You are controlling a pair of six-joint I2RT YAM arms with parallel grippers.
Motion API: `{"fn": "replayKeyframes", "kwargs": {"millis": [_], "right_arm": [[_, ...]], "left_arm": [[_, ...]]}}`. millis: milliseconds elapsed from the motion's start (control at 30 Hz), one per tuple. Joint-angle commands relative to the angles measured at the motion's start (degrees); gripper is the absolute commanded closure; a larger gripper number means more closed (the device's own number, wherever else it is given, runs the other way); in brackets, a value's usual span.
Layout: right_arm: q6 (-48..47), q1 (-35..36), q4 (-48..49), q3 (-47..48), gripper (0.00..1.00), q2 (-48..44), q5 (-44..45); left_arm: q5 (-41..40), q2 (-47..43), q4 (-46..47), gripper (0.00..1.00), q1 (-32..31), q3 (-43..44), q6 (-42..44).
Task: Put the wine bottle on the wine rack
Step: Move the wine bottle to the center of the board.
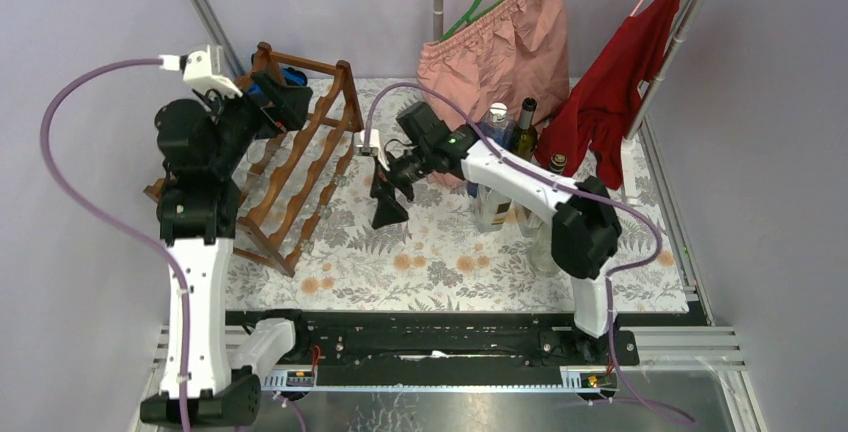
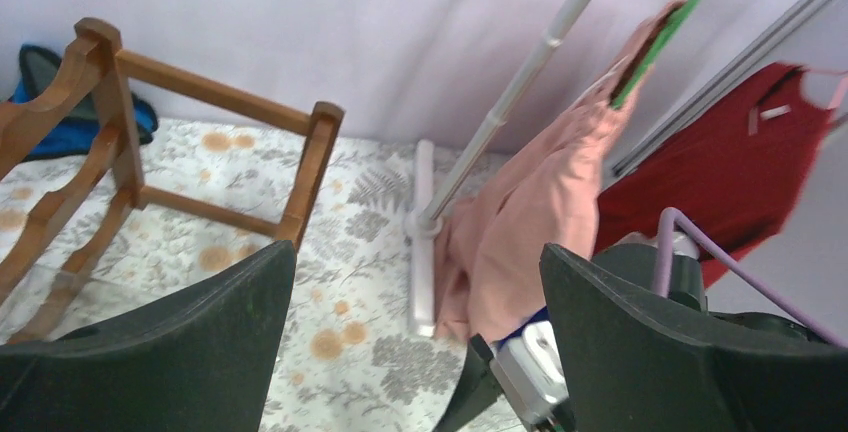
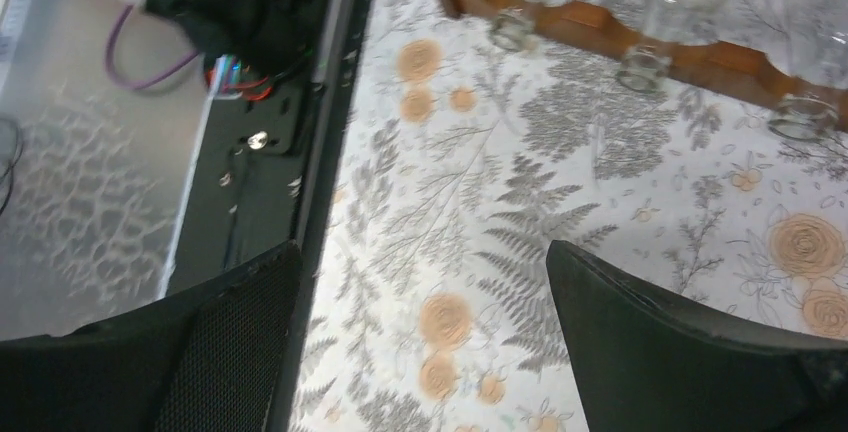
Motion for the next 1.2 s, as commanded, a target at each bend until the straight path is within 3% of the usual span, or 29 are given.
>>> {"fn": "replayKeyframes", "kwargs": {"millis": [0, 133, 233, 467, 633, 867, 967, 1167], "right_arm": [[-15.0, -0.2, -18.3, 1.0, 0.0, -10.4, -5.4], [-23.2, -0.2, -29.7, 4.7, 0.0, -18.3, 0.1], [-24.0, -0.6, -34.0, 8.3, 0.0, -23.2, 4.8], [-12.5, -9.7, -31.7, 15.8, 0.0, -31.9, 6.6], [-5.5, -20.9, -27.8, 8.8, 0.02, -41.5, 15.3], [3.6, -35.6, -27.9, -6.4, 0.08, -56.3, 25.8], [4.5, -37.4, -32.0, -8.5, 0.16, -59.7, 30.3], [5.1, -37.4, -40.3, -10.3, 0.17, -64.1, 35.0]], "left_arm": [[0.5, -5.4, 10.9, 0.01, -0.1, -4.3, -8.9], [6.5, -8.0, 14.8, 0.01, -0.1, -5.3, -15.5], [10.6, -9.6, 18.3, 0.01, -0.1, -5.5, -19.7], [16.8, -11.1, 25.2, 0.03, -0.1, -8.7, -26.8], [21.8, -10.0, 28.1, 0.09, -0.1, -10.2, -32.6], [24.3, -8.9, 28.2, 0.1, -0.7, -11.0, -34.7], [23.9, -8.2, 27.0, 0.11, -2.2, -11.3, -34.6], [19.1, -8.5, 25.1, 0.11, -8.3, -13.8, -31.6]]}}
